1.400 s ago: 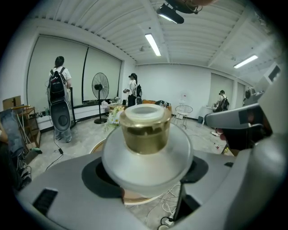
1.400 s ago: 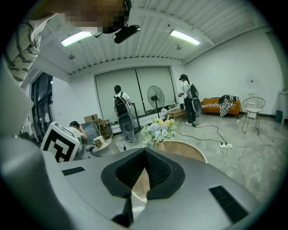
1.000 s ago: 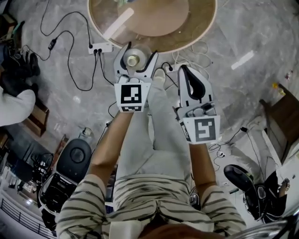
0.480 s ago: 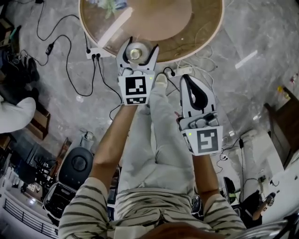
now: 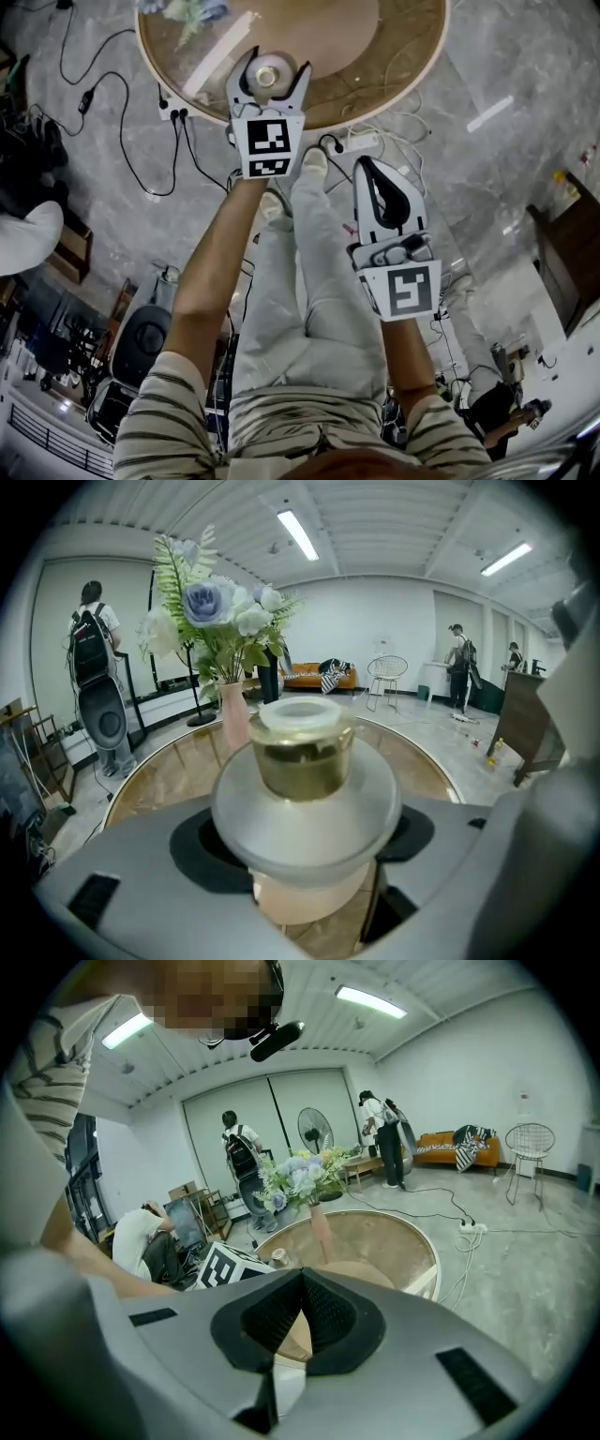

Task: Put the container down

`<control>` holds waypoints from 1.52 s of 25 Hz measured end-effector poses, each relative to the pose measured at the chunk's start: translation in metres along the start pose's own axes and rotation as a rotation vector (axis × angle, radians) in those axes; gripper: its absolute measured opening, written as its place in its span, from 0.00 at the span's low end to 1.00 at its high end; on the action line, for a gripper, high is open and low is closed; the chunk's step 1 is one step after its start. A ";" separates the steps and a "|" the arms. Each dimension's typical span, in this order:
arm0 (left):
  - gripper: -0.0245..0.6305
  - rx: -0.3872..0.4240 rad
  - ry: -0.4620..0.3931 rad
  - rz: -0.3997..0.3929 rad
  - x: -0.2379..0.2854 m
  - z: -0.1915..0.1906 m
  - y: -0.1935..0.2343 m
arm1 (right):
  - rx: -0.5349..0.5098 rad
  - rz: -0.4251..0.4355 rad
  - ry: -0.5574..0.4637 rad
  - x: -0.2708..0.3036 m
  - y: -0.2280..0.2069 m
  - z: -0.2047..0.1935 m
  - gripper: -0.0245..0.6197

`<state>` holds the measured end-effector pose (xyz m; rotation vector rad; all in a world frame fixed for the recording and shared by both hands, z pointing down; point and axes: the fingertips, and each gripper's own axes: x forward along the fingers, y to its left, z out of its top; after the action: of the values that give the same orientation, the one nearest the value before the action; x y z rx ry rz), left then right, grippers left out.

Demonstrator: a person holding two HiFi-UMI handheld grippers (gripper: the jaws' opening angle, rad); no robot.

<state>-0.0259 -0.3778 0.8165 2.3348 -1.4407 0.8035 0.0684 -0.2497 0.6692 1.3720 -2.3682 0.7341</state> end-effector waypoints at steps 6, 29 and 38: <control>0.55 0.015 0.010 0.012 0.027 0.002 0.006 | 0.050 -0.010 -0.008 0.002 -0.003 0.000 0.05; 0.55 0.006 0.049 0.021 0.066 -0.002 0.021 | 0.051 -0.041 0.037 -0.014 -0.013 -0.021 0.05; 0.65 -0.062 0.035 -0.023 0.048 0.003 0.024 | 0.024 -0.063 0.034 -0.027 0.002 -0.018 0.05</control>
<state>-0.0294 -0.4252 0.8413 2.2763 -1.4021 0.7786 0.0799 -0.2197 0.6697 1.4256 -2.2868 0.7644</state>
